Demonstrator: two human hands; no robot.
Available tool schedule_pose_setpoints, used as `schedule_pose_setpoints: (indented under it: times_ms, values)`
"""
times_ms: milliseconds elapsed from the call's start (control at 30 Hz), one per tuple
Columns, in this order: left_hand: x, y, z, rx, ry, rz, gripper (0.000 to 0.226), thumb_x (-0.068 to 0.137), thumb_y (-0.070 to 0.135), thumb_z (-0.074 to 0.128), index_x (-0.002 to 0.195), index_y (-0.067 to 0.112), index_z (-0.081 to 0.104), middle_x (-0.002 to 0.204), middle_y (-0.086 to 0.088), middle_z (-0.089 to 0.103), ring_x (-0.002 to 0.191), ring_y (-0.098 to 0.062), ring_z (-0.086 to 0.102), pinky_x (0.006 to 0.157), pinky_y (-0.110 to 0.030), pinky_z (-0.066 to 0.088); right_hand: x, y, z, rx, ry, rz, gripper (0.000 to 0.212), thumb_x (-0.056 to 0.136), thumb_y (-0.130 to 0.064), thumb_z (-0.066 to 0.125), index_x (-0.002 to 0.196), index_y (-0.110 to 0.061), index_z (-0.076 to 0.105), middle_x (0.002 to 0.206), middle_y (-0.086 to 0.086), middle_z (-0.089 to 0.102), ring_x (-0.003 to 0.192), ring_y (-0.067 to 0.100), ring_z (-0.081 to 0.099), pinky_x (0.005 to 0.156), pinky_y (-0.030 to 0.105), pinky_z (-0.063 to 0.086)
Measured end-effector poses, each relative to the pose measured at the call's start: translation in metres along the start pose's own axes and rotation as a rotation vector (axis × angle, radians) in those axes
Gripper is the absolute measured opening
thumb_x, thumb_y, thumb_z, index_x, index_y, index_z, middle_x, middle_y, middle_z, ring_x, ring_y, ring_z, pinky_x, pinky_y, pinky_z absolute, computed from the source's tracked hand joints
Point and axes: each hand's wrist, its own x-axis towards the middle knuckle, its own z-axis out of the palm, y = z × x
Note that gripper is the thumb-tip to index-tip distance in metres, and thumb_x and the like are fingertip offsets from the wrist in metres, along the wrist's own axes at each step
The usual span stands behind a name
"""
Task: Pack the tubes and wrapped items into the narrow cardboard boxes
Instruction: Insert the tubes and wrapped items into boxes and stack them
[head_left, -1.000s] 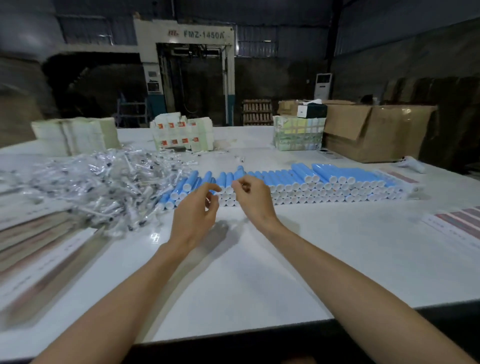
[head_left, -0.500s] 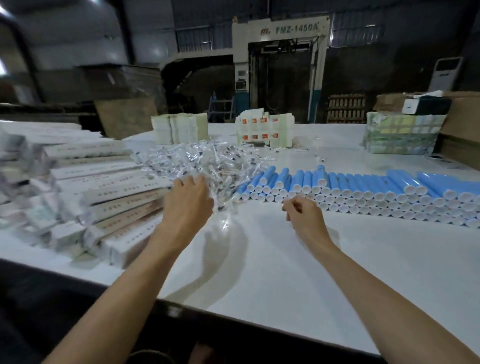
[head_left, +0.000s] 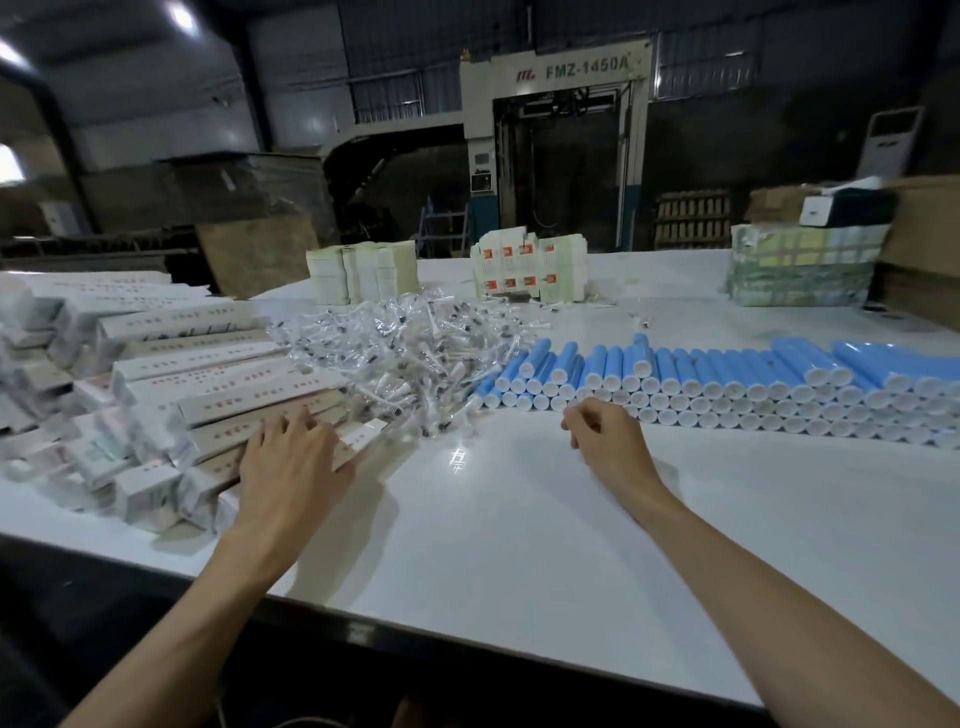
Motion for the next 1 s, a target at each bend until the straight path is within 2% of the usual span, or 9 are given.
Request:
schedule_pose_setpoints:
  times_ms: [133, 200, 367, 500, 567, 633, 767, 900, 1000]
  values:
    - [0.003, 0.007, -0.017, -0.465, -0.003, -0.019, 0.036, 0.1, 0.058, 0.061, 0.098, 0.023, 0.053, 0.086, -0.001, 0.071, 0.071, -0.025, 0.068, 0.061, -0.039, 0.054, 0.0, -0.003, 0.0, 0.004, -0.002, 0.005, 0.025, 0.101, -0.027, 0.059, 0.083, -0.014, 0.069, 0.077, 0.007, 0.069, 0.069, 0.015, 0.059, 0.067, 0.035, 0.047]
    - [0.008, 0.02, -0.025, -0.662, -0.065, 0.022, 0.035, 0.102, 0.055, 0.06, 0.099, 0.025, 0.043, 0.084, 0.002, 0.069, 0.063, -0.02, 0.068, 0.05, -0.033, 0.049, 0.0, -0.004, 0.0, 0.002, -0.007, 0.009, 0.024, 0.101, -0.026, 0.059, 0.084, -0.013, 0.069, 0.078, 0.008, 0.069, 0.07, 0.015, 0.059, 0.067, 0.035, 0.047]
    - [0.03, 0.067, -0.026, -1.052, -0.099, 0.263, 0.055, 0.099, 0.037, 0.075, 0.128, 0.024, 0.03, 0.115, -0.003, 0.068, 0.074, -0.018, 0.077, 0.062, -0.036, 0.066, -0.001, -0.005, -0.001, -0.006, -0.002, 0.017, 0.024, 0.105, -0.024, 0.059, 0.088, -0.01, 0.069, 0.072, -0.002, 0.067, 0.063, 0.01, 0.057, 0.056, 0.026, 0.043]
    - [0.046, 0.122, -0.02, -1.16, -0.28, 0.313, 0.091, 0.093, 0.08, 0.054, 0.159, 0.024, 0.026, 0.111, 0.017, 0.056, 0.081, -0.006, 0.066, 0.065, -0.024, 0.054, 0.001, -0.007, -0.002, -0.013, 0.005, 0.006, 0.022, 0.107, -0.025, 0.058, 0.094, -0.012, 0.071, 0.078, -0.003, 0.069, 0.069, 0.013, 0.061, 0.067, 0.032, 0.049]
    - [0.061, 0.149, -0.012, -1.34, -0.419, 0.189, 0.067, 0.103, 0.069, 0.04, 0.139, 0.013, 0.052, 0.102, 0.006, 0.062, 0.075, -0.006, 0.06, 0.068, -0.026, 0.054, 0.003, -0.008, -0.003, -0.002, 0.026, 0.008, 0.021, 0.106, -0.024, 0.059, 0.097, -0.012, 0.073, 0.079, -0.005, 0.07, 0.075, 0.013, 0.064, 0.075, 0.036, 0.053]
    - [0.074, 0.167, -0.011, -1.555, -0.546, 0.035, 0.045, 0.107, 0.05, 0.039, 0.122, 0.013, 0.061, 0.094, -0.006, 0.075, 0.066, -0.012, 0.063, 0.07, -0.034, 0.056, 0.004, -0.007, -0.006, 0.011, 0.055, 0.023, 0.02, 0.106, -0.02, 0.059, 0.094, -0.012, 0.073, 0.076, -0.003, 0.069, 0.073, 0.013, 0.063, 0.076, 0.039, 0.055]
    - [0.091, 0.185, -0.003, -1.701, -0.605, 0.022, 0.045, 0.101, 0.059, 0.06, 0.127, 0.022, 0.063, 0.112, -0.009, 0.078, 0.087, -0.024, 0.069, 0.09, -0.043, 0.058, 0.006, -0.003, -0.01, 0.045, 0.112, 0.049, 0.022, 0.104, -0.015, 0.058, 0.088, -0.012, 0.073, 0.072, -0.001, 0.066, 0.069, 0.013, 0.059, 0.069, 0.036, 0.05]
    - [0.088, 0.192, 0.016, -1.853, -0.537, 0.087, 0.055, 0.095, 0.04, 0.081, 0.138, 0.019, 0.054, 0.104, -0.014, 0.082, 0.09, -0.037, 0.081, 0.076, -0.047, 0.067, 0.012, -0.006, -0.019, 0.074, 0.204, 0.094, 0.021, 0.104, -0.021, 0.058, 0.09, -0.013, 0.072, 0.074, 0.002, 0.067, 0.068, 0.014, 0.059, 0.067, 0.036, 0.049]
    - [0.09, 0.188, 0.029, -1.857, -0.517, 0.14, 0.045, 0.099, 0.042, 0.076, 0.136, 0.025, 0.056, 0.106, -0.016, 0.08, 0.09, -0.035, 0.081, 0.078, -0.048, 0.068, 0.028, -0.008, -0.038, 0.01, 0.322, 0.115, 0.021, 0.103, -0.025, 0.057, 0.089, -0.015, 0.068, 0.078, 0.0, 0.07, 0.07, 0.015, 0.064, 0.069, 0.036, 0.051]
